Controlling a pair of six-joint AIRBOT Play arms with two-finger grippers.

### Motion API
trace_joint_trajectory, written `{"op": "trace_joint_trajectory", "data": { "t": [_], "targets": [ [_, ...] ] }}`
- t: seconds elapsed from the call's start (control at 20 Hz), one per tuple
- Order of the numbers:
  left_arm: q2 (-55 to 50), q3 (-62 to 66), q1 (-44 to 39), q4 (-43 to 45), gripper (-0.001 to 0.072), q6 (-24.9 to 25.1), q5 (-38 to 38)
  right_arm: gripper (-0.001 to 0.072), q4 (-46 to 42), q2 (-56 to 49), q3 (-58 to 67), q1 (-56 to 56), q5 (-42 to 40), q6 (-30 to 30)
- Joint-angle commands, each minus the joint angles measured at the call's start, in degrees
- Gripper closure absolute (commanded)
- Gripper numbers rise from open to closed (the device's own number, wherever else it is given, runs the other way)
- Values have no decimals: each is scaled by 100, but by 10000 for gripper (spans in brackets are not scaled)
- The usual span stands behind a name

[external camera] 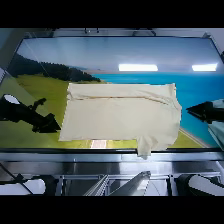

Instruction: Fold the shirts.

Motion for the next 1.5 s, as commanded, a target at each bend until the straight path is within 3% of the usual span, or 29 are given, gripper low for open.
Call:
{"op": "trace_joint_trajectory", "data": {
  "t": [0.0, 0.2, 0.25, 0.3, 0.35, 0.45, 0.55, 0.75, 0.9, 0.95, 1.0, 1.05, 1.2, 1.25, 1.3, 1.45],
  "targets": [
    [343, 380, 24, 63, 416, 103, -59, 422, 22, 4, -2, -2, 44, 4],
    [400, 166, 31, 98, 408, 149, -57, 422, 20, 4, -2, -2, 63, 4],
    [398, -11, 31, 127, 348, 229, 11, 421, 20, 4, -2, -2, 90, 4],
    [398, -212, 31, 125, 185, 348, 94, 421, 22, 4, -2, -2, 101, 7],
    [400, -385, 31, 127, 95, 382, 214, 421, 22, 4, -2, -2, 111, 7],
    [334, -658, 31, 125, 99, 400, 479, 421, 22, 4, -2, -2, 131, 7],
    [79, -745, 31, 94, 225, 398, 452, 422, 92, 4, -2, -2, 131, 4],
    [-577, -743, -280, -577, 224, 638, 365, 421, 341, 4, -2, -4, 249, 7],
    [-861, -577, -540, -1158, 425, 1132, 361, 421, 341, 7, -2, -85, 435, 94],
    [-872, -481, -575, -1113, 422, 1130, 358, 422, 328, 7, -2, -146, 487, 166],
    [-848, -402, -560, -1104, 489, 1132, 339, 421, 251, 9, -2, -238, 509, 293],
    [-800, -352, -507, -1097, 699, 1178, 308, 421, 31, 13, -4, -350, 557, 459],
    [-581, -345, -212, -1110, 681, 1309, 323, 419, -1707, 105, -186, -584, 730, 1499],
    [-564, -345, -105, -1143, 681, 1342, 321, 376, -2319, 170, -385, -597, 713, 1836],
    [-570, -345, -22, -1178, 681, 1340, 321, 280, -2706, 203, -623, -592, 654, 2074],
    [-570, -356, 59, -1355, 681, 1414, 229, 274, -2465, 201, -1364, -584, 179, 2059]
  ]
}}
